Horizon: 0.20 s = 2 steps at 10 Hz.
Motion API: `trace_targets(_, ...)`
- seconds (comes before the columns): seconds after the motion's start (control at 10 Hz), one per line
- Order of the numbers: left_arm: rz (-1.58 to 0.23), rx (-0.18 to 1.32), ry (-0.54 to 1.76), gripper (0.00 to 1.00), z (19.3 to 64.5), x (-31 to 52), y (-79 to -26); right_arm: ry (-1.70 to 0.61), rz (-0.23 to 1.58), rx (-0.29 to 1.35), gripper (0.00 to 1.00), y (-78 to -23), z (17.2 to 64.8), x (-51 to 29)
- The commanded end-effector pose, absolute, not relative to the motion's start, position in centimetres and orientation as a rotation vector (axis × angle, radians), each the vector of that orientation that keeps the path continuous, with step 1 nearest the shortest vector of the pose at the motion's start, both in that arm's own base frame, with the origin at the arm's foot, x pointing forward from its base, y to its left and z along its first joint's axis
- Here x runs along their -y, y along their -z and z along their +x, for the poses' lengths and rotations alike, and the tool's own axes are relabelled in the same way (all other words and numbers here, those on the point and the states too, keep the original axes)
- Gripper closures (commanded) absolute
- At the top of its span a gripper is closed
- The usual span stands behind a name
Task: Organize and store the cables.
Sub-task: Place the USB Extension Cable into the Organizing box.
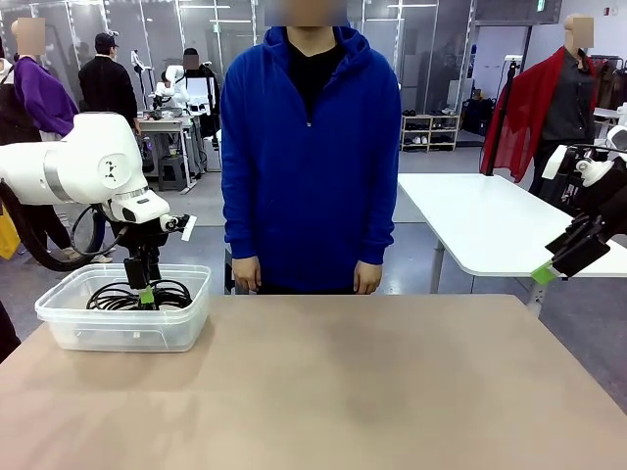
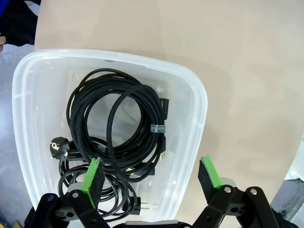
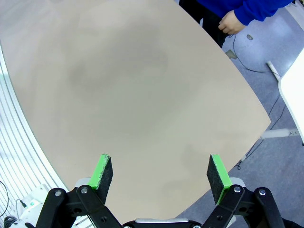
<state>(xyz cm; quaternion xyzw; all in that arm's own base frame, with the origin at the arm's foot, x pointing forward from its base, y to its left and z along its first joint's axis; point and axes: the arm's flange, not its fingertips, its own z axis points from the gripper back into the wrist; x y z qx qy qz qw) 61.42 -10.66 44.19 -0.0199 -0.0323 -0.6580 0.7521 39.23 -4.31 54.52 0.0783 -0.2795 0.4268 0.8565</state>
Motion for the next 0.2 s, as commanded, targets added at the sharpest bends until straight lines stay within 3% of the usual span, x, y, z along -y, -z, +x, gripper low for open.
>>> trace_targets(0.0, -0.042, 0.065, 1.445, 0.00, 61.75, 10.62, -44.41, -0.889, 0.174, 0.594, 0.00, -54.46, 39.38, 4.17)
trace_targets(0.1, -0.042, 0.065, 1.445, 0.00, 61.75, 10.62, -44.41, -0.889, 0.174, 0.594, 0.00, -54.46, 39.38, 4.17)
